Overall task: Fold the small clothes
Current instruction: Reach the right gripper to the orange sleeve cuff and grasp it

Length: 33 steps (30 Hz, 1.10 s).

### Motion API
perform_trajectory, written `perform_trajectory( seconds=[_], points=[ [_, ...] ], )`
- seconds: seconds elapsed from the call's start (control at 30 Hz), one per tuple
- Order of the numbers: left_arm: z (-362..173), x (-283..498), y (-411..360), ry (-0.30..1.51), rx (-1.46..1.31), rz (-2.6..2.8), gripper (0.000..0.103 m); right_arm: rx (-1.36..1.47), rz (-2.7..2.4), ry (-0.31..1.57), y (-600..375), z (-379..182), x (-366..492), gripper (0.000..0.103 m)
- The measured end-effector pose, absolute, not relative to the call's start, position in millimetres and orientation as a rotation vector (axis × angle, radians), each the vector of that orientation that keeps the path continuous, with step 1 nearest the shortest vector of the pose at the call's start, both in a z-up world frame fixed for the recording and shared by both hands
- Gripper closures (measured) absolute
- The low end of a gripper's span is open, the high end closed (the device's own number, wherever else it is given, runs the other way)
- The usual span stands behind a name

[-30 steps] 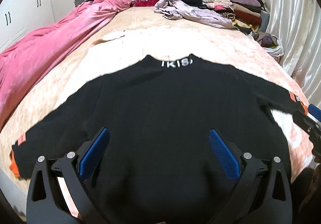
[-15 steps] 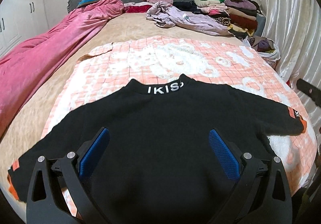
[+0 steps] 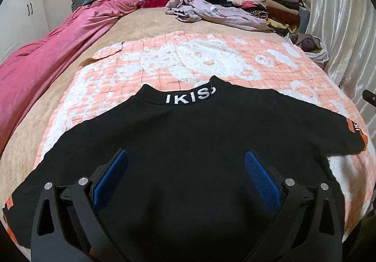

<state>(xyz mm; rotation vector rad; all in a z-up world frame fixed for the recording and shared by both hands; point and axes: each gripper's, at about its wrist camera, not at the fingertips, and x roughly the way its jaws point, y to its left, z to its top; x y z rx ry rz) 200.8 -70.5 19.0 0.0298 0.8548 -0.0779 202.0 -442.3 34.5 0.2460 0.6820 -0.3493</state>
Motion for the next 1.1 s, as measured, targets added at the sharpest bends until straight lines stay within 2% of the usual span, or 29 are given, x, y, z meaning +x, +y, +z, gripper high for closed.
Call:
perform_trajectory(
  seconds=[0.27, 0.67, 0.9, 0.97, 1.1],
  points=[
    [-4.3, 204.6, -64.9, 0.888, 0.020, -0.050, 0.004, 0.369, -0.482, 0.721, -500.3, 8.3, 184.7, 0.008],
    [-9.5, 203.2, -66.2, 0.871, 0.036, -0.075, 0.004, 0.502, -0.663, 0.758, -579.4, -19.3, 154.9, 0.008],
    [-15.7, 198.1, -91.0, 0.864, 0.085, -0.163, 0.004, 0.545, -0.683, 0.803, -595.1, -37.5, 155.8, 0.008],
    [-16.8, 197.2, -101.9, 0.861, 0.109, -0.183, 0.004, 0.537, -0.695, 0.810, -596.6, -40.7, 158.3, 0.010],
    [-20.2, 197.3, -126.6, 0.866, 0.149, -0.237, 0.004, 0.559, -0.678, 0.846, -603.7, -52.7, 165.9, 0.025]
  ],
)
